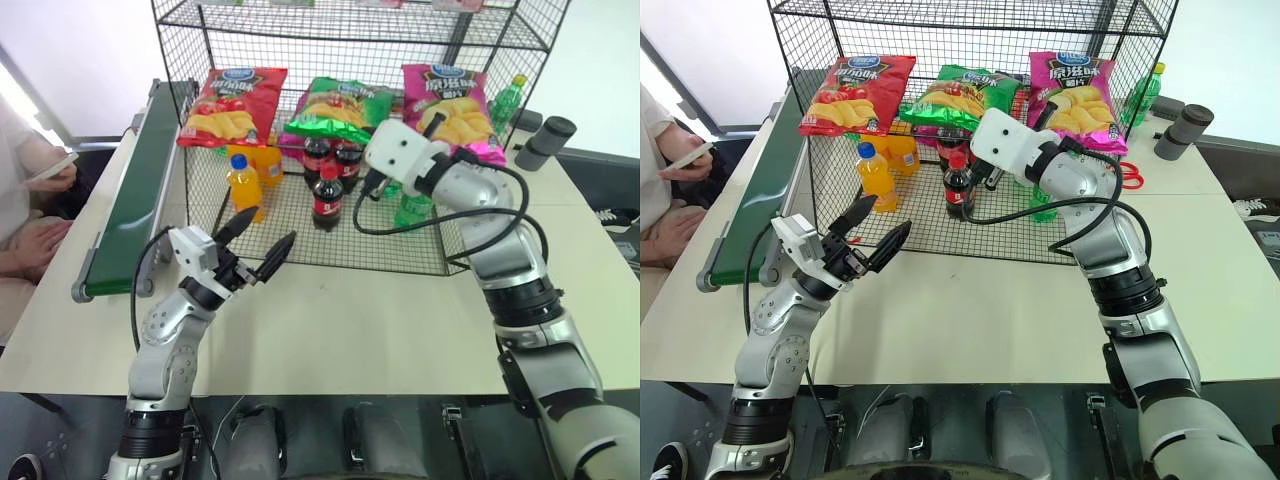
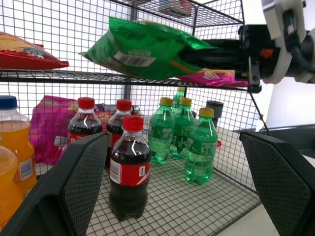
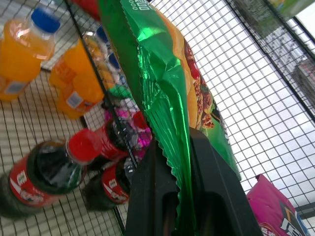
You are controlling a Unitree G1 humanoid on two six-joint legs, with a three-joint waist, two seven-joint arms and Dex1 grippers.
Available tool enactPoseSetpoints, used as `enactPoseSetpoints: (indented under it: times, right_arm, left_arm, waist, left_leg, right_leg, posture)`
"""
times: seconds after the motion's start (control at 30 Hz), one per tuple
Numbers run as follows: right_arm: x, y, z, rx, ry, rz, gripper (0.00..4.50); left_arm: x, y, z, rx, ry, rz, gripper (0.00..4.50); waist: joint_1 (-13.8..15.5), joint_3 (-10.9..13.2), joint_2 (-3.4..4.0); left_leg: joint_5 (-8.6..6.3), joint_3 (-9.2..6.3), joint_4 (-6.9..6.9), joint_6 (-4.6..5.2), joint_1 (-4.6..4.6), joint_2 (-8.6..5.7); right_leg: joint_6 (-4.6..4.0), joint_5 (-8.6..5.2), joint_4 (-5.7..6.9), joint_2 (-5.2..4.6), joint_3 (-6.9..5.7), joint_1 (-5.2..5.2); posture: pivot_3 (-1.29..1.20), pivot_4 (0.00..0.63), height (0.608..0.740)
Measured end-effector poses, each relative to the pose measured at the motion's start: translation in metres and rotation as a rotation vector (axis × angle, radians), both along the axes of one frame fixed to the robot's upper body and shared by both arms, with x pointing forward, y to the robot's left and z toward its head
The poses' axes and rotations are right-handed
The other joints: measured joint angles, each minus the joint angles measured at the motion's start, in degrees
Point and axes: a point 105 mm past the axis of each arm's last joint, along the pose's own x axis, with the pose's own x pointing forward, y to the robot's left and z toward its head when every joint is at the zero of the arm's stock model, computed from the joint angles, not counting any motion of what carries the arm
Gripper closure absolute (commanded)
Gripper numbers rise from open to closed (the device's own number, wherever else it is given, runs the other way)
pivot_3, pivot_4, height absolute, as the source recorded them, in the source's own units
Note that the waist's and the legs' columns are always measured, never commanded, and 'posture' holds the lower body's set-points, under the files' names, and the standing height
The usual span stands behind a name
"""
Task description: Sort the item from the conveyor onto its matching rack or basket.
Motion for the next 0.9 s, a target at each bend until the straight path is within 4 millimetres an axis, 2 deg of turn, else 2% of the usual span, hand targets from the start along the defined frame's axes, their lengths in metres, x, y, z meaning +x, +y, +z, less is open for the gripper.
enactPoseSetpoints:
  times: [0.23, 0.53, 0.63, 0.8, 0.9]
  right_arm:
    - [0.014, 0.003, 0.002, -0.052, -0.063, 0.007, 4.46]
    - [0.018, 0.001, -0.006, -0.061, -0.082, 0.037, 4.46]
    - [0.018, 0.000, -0.005, -0.062, -0.087, 0.041, 3.48]
    - [0.017, -0.005, -0.003, -0.047, -0.076, 0.043, 1.04]
    - [0.013, -0.008, 0.003, -0.015, -0.078, 0.059, 1.04]
  left_arm:
    - [0.001, -0.001, 0.000, -0.004, 0.000, -0.003, 0.00]
    - [0.001, 0.000, 0.001, -0.008, -0.004, 0.008, 0.00]
    - [0.001, 0.000, 0.002, -0.009, -0.011, 0.011, 0.00]
    - [0.001, 0.000, 0.002, -0.008, -0.011, 0.012, 0.00]
    - [0.001, 0.000, 0.002, -0.006, -0.012, 0.014, 0.00]
  waist:
    - [-0.02, 0.00, 0.00]
    - [0.01, 0.00, 0.00]
    - [0.02, 0.00, 0.00]
    - [0.02, 0.00, 0.00]
    - [0.04, 0.00, 0.00]
  left_leg:
    - [0.00, 0.01, 0.00, 0.00, 0.00, 0.01]
    - [0.00, 0.01, 0.00, 0.00, 0.00, 0.01]
    - [0.00, 0.01, 0.00, 0.00, 0.00, 0.01]
    - [0.00, 0.01, 0.00, 0.00, 0.00, 0.01]
    - [0.00, 0.01, 0.00, -0.01, 0.00, 0.01]
  right_leg:
    - [0.00, 0.00, 0.00, 0.00, 0.01, -0.01]
    - [0.00, 0.00, 0.00, -0.01, 0.01, 0.00]
    - [0.00, 0.00, 0.00, -0.01, 0.01, 0.00]
    - [0.00, 0.00, 0.00, -0.02, 0.01, 0.00]
    - [0.00, 0.00, 0.00, -0.02, 0.01, 0.00]
  posture:
    - [0.00, 0.150, 0.740]
    - [0.00, 0.150, 0.740]
    - [0.00, 0.150, 0.740]
    - [0.00, 0.150, 0.740]
    - [0.00, 0.150, 0.740]
